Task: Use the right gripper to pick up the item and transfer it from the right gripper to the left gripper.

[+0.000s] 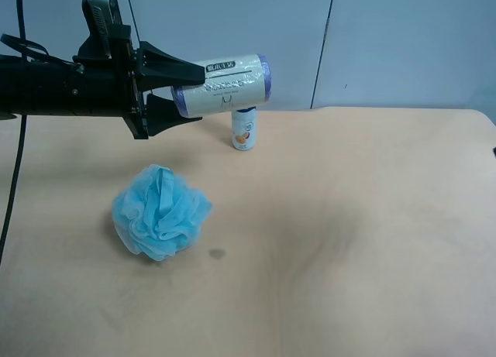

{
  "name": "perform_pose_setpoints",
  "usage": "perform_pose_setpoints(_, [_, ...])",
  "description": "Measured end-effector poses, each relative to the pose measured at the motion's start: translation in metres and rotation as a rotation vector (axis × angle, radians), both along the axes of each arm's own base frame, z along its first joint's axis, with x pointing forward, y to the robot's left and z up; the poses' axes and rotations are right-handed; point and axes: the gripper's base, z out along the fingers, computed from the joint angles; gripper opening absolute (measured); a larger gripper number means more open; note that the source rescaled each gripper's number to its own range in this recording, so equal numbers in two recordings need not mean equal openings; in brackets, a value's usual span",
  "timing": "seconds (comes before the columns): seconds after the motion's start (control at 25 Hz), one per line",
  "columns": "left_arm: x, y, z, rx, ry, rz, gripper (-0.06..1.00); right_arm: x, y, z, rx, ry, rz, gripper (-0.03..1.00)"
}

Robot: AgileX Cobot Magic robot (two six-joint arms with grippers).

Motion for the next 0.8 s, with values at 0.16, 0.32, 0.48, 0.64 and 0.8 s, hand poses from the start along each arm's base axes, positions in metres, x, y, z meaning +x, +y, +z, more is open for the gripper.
perform_pose_setpoints(0.16, [0.000,0.000,0.000,0.000,0.000,0.000,0.01,-0.032,-0.008,-0.005,0.040,-0.062,-0.037,0.69])
perform_pose_setpoints(0.32, [0.000,0.000,0.000,0.000,0.000,0.000,0.01,-0.056,-0.015,-0.025,0.065,-0.017,-0.085,0.80])
perform_pose_setpoints(0.48, [0.000,0.000,0.000,0.002,0.000,-0.002,0.01,-0.065,-0.017,-0.038,0.095,-0.006,-0.124,0.81])
perform_pose_setpoints(0.64, [-0.001,0.000,-0.001,0.009,-0.001,-0.009,0.01,-0.071,-0.017,-0.054,0.120,0.017,-0.140,0.81])
perform_pose_setpoints(0.8, [-0.001,0.000,-0.001,0.010,-0.001,-0.010,0.01,-0.074,-0.017,-0.062,0.128,0.024,-0.138,0.81])
